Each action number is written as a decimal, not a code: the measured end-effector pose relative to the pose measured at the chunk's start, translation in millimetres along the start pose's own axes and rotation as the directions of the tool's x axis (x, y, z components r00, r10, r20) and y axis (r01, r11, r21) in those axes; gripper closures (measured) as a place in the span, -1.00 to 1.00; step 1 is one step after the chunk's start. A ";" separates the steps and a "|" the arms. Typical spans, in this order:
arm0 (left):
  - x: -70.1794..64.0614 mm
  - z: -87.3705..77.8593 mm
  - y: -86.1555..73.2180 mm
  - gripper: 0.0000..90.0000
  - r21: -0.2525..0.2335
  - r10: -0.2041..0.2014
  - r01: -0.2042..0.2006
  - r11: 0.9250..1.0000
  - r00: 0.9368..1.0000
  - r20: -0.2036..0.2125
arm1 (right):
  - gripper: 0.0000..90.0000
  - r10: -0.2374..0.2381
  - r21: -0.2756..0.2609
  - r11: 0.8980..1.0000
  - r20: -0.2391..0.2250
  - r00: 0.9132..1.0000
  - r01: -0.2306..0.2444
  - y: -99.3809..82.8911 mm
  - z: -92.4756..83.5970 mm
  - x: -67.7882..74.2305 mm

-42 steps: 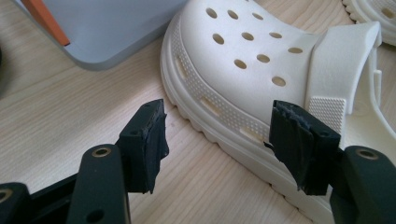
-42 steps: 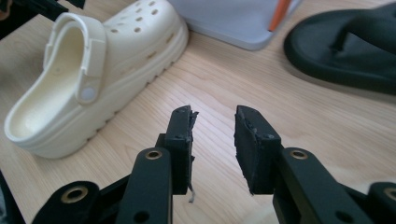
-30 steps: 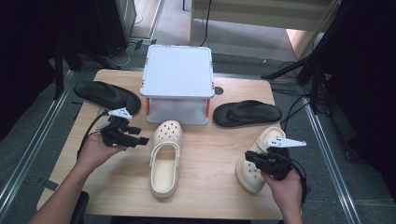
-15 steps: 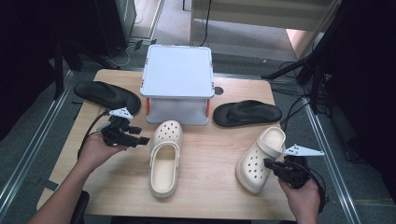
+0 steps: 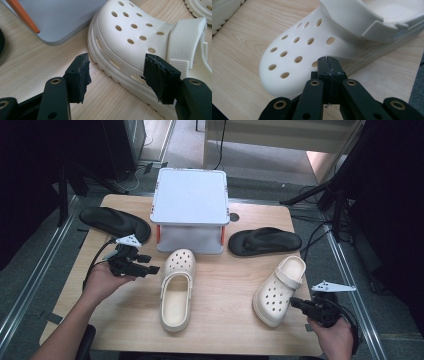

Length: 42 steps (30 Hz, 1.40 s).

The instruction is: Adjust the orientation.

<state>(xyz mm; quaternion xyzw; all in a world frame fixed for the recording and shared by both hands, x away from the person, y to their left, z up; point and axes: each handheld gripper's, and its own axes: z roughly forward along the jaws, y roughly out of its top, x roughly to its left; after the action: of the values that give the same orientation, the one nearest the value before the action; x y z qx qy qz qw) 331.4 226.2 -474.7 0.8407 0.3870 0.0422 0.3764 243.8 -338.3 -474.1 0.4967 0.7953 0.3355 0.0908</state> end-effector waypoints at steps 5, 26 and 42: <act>-0.2 0.6 -1.0 -0.15 0.012 0.003 -0.003 1.000 1.000 0.000 | 1.00 -0.018 0.008 1.000 -0.009 1.000 0.018 2.1 6.1 2.8; -2.5 -5.8 -9.1 -0.15 0.012 -0.004 0.004 1.000 1.000 -0.030 | 1.00 -0.098 0.008 0.995 -0.063 0.993 0.099 23.8 30.6 24.0; -7.7 -11.6 -21.5 -0.15 0.007 -0.025 0.025 1.000 0.999 -0.030 | 1.00 -0.138 0.002 0.990 -0.115 0.984 0.139 52.4 61.2 49.0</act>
<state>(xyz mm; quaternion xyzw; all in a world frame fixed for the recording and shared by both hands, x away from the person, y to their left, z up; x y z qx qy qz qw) 308.5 236.8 -479.0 0.8366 0.4032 0.0486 0.3678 287.2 -254.7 -478.6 0.4205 0.8335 0.3523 0.0658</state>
